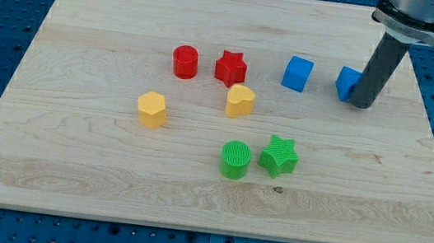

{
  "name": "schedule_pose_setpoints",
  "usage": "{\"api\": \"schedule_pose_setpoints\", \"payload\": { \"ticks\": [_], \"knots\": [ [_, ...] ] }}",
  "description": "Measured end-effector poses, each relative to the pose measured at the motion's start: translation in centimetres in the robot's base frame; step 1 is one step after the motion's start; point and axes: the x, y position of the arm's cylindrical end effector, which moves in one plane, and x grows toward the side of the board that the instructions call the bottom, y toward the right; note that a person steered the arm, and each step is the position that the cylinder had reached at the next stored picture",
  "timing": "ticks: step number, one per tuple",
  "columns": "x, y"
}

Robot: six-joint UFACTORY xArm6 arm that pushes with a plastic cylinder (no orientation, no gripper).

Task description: Move the yellow heart towards the right of yellow hexagon

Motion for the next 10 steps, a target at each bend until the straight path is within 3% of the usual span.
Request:
{"api": "schedule_pose_setpoints", "payload": {
  "ticks": [1, 2, 4, 7, 8, 10],
  "knots": [
    [0.3, 0.0],
    [3.9, 0.7],
    [4.5, 0.7],
    [4.4, -7.3],
    [1.5, -8.6],
    [0.6, -13.9]
  ]
}}
